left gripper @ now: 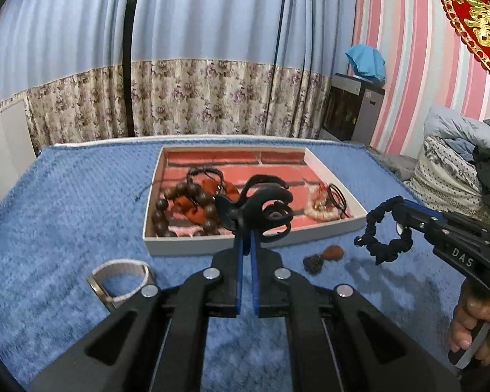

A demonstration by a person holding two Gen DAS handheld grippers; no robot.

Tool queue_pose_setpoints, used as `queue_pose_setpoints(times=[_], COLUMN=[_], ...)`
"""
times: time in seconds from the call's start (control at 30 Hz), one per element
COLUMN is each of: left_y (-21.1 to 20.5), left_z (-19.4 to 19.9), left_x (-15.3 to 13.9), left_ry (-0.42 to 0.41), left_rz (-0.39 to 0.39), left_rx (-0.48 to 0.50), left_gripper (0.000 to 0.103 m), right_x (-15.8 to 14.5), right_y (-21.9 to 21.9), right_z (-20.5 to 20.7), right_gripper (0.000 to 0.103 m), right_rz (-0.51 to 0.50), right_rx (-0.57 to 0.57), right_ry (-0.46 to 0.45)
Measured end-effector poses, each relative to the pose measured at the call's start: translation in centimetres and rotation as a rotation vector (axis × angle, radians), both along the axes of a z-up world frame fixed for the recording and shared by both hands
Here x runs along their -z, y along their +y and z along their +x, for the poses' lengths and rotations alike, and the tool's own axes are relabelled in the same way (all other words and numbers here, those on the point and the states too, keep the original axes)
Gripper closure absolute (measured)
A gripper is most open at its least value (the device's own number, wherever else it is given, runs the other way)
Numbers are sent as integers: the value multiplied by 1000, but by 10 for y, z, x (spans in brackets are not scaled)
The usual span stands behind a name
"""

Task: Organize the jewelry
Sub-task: 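Carry the claw clip over the tray with the left tool while the right tool carries the scrunchie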

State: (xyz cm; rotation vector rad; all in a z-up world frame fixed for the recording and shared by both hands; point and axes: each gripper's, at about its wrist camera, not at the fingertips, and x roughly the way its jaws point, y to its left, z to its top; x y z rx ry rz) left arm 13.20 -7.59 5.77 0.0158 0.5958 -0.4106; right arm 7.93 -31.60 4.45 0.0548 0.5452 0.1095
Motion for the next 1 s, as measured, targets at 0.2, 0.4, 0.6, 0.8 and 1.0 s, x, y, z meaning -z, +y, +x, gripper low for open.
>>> queue_pose_setpoints(times=[0.2,0.4,0.6,0.8,1.0], left_y=[7,11,10,8,8], left_z=[15,29,47,65,82], left_x=[-13,-21,-25,-21,-11], left_ry=[-31,-57,-74,-68,-57], left_rz=[-3,-3,3,10,18], left_rx=[-27,-59,-90,-96,-105], left_gripper=[99,99,99,99,99], right_x=[-16,-27,-31,-37,-40], right_y=[3,3,5,5,2], right_z=[11,25,42,64,86], right_gripper=[88,88,88,88,88], right_rz=[-6,-10,-23,-12,10], right_rx=[4,5,10,16,12], right_ry=[-41,-66,-89,-117,-141])
